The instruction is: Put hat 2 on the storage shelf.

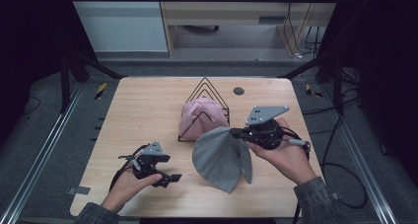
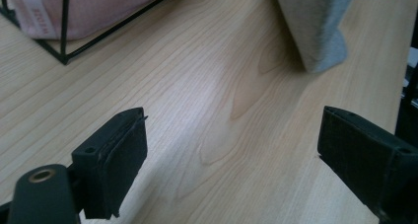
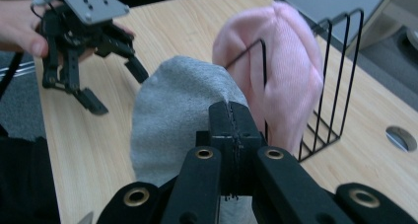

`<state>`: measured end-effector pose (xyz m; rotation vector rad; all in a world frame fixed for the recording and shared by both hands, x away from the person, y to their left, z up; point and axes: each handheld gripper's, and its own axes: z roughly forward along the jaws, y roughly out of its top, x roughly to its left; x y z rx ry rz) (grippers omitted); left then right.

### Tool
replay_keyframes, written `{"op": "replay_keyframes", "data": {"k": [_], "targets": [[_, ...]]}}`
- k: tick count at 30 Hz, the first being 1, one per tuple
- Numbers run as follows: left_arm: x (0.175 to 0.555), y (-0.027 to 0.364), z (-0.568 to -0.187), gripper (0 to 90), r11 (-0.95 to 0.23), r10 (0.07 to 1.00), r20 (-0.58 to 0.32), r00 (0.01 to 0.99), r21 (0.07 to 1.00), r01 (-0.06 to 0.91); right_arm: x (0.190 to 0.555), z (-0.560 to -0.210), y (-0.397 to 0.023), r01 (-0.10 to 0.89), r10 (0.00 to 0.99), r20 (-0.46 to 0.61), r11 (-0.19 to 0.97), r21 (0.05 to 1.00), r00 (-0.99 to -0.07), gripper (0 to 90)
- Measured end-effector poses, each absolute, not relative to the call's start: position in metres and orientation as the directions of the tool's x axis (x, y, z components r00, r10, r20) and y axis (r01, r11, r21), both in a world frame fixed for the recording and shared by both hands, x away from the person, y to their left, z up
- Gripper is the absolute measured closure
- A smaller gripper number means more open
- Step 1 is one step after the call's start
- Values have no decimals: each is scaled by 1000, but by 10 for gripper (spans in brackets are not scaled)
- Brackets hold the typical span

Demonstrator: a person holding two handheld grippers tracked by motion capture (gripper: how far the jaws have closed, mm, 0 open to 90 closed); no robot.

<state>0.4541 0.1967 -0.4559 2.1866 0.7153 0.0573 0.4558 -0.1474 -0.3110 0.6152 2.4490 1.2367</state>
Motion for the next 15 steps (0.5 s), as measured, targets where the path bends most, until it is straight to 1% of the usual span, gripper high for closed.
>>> {"op": "replay_keyframes", "data": {"k": [5,10,11,13,14,15], "targets": [[451,193,-452,114,-485,477,-217,851,743,461,457,-300,-138,207,505,-100,517,831,-857,900],[443,184,-443,115,-471,429,-221,876,773,426,457,-288,-129,192,490,-76,473,860,-869,900],[441,181,-440,115,-463,424,-224,877,779,422,457,-286,-127,185,488,-85,480,858,-868,900],[439,178,-436,120,-432,408,-255,877,792,431,458,-283,-123,177,487,-96,485,856,-868,900],[439,176,-433,126,-389,396,-299,868,802,454,458,-282,-121,174,486,-100,487,856,-868,900],[439,173,-430,136,-369,391,-314,865,808,460,459,-281,-119,171,485,-106,492,854,-868,900]]}}
